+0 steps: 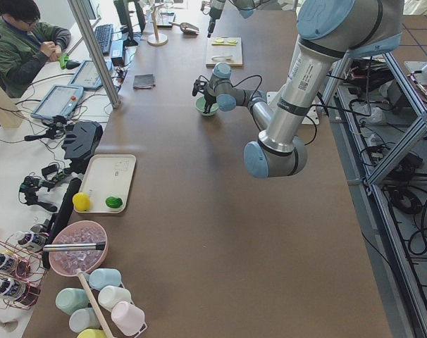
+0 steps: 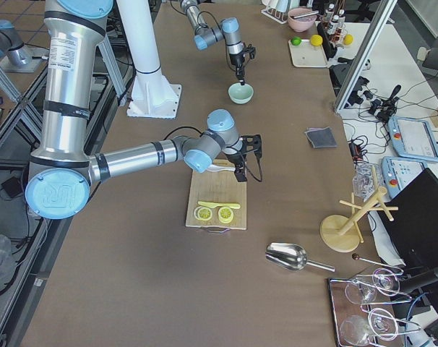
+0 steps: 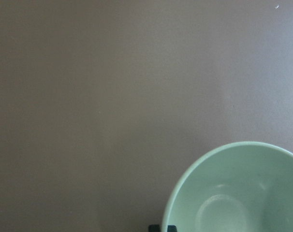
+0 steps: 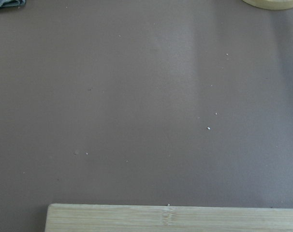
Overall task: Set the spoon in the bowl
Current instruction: 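Slide the green bowl toward the table center with the left gripper, then release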
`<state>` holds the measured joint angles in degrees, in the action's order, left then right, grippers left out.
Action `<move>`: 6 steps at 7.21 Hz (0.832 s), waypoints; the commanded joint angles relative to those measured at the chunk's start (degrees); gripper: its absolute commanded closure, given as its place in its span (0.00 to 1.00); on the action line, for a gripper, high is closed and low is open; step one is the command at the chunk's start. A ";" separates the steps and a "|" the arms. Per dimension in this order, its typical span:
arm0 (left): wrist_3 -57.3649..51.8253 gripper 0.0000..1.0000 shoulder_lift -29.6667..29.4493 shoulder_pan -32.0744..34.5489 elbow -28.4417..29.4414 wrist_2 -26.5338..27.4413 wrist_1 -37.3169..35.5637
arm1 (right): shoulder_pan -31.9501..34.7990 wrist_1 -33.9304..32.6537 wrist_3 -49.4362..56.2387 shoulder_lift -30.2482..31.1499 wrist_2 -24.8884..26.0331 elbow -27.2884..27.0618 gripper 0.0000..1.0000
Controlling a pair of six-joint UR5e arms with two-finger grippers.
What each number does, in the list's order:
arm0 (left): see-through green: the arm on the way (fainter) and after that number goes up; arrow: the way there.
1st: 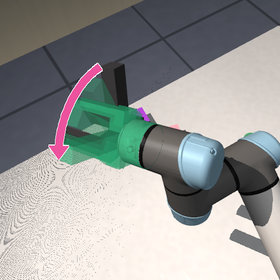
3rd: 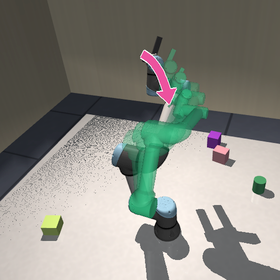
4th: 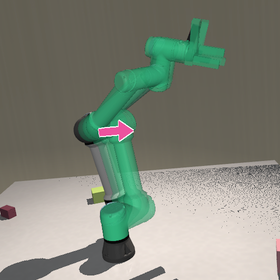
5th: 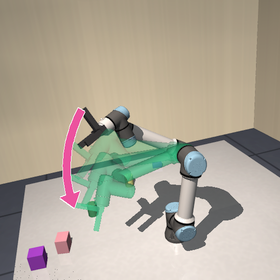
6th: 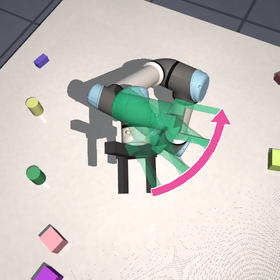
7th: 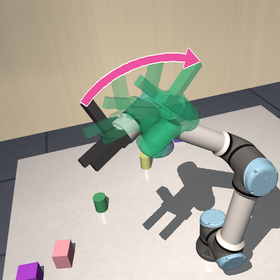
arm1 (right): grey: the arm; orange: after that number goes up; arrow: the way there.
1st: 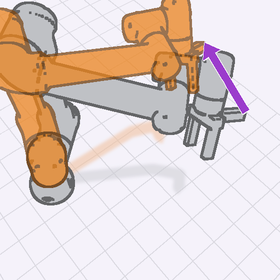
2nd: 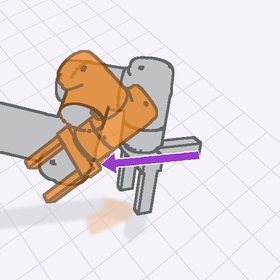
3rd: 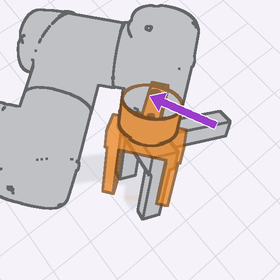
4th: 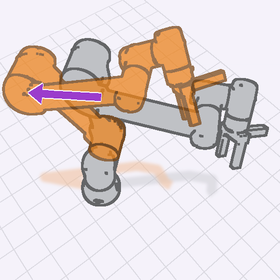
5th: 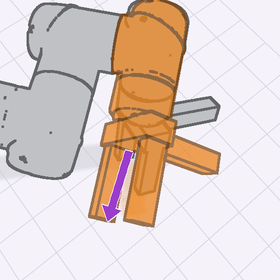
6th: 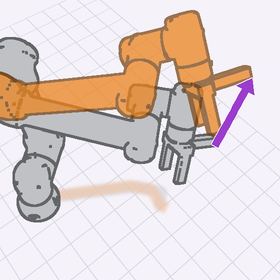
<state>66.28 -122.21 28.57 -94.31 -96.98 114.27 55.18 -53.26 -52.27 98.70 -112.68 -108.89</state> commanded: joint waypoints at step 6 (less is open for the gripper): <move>-34.88 0.01 25.66 30.60 -12.57 -29.00 -2.21 | -4.88 -0.09 -6.87 3.33 0.42 -2.11 0.01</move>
<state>44.36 -102.92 50.67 -106.79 -119.41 111.90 52.80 -53.35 -57.91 100.57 -113.44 -110.56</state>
